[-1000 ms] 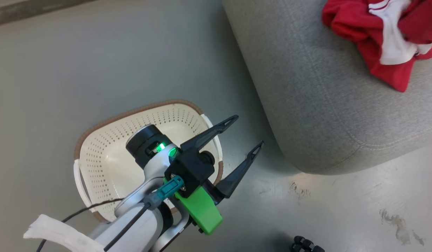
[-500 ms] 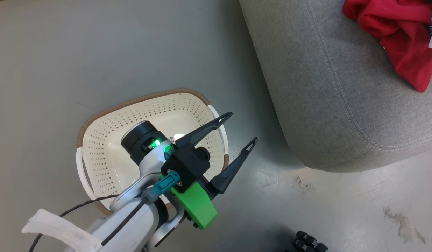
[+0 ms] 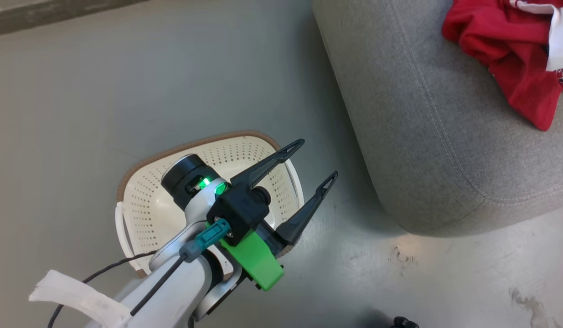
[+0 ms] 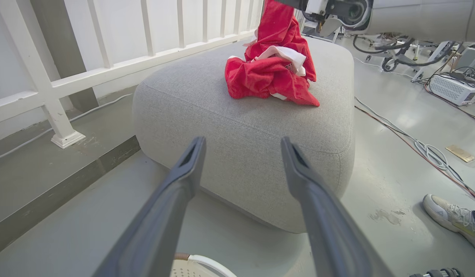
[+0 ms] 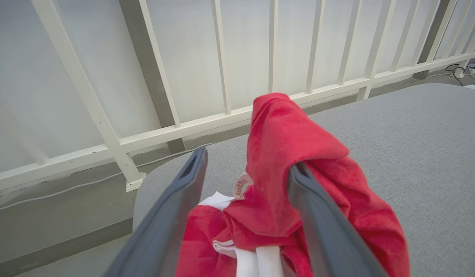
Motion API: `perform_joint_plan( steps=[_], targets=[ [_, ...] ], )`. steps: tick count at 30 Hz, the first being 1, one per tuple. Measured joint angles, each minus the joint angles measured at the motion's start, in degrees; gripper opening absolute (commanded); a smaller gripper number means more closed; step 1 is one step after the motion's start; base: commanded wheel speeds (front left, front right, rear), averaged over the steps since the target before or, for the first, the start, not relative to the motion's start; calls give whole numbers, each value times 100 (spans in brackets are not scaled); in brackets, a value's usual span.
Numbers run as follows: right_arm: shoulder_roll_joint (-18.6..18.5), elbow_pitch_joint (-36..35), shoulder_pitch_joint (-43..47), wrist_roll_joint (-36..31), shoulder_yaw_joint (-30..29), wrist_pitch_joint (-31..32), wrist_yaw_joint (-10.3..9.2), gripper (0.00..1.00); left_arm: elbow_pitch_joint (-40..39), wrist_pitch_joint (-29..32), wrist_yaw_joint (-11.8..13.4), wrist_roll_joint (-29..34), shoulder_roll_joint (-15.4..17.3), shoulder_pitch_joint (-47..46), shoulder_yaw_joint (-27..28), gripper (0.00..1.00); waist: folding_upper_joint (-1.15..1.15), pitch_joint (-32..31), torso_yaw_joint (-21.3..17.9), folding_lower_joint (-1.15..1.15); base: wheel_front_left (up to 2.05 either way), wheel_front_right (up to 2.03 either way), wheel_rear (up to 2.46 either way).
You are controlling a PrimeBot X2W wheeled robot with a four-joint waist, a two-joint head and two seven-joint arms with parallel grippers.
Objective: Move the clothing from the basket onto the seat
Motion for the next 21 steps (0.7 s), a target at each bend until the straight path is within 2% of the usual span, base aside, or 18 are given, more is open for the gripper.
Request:
perform_joint_plan(
  steps=[8,14,21],
  targets=[
    [26,58,589,-30,3,-53,56,100,229,-264,29,-57,-93,38,87,100,0,-352,164,0,0,0,0],
    [153,-130,966,-76,67,-68,100,100,445,-425,299,-182,-120,314,349,100,0,-641,289,0,0,0,0],
    [327,-688,1383,-145,146,-68,107,100,611,-579,623,-246,-123,576,649,100,0,-942,407,0,0,0,0]
  ],
)
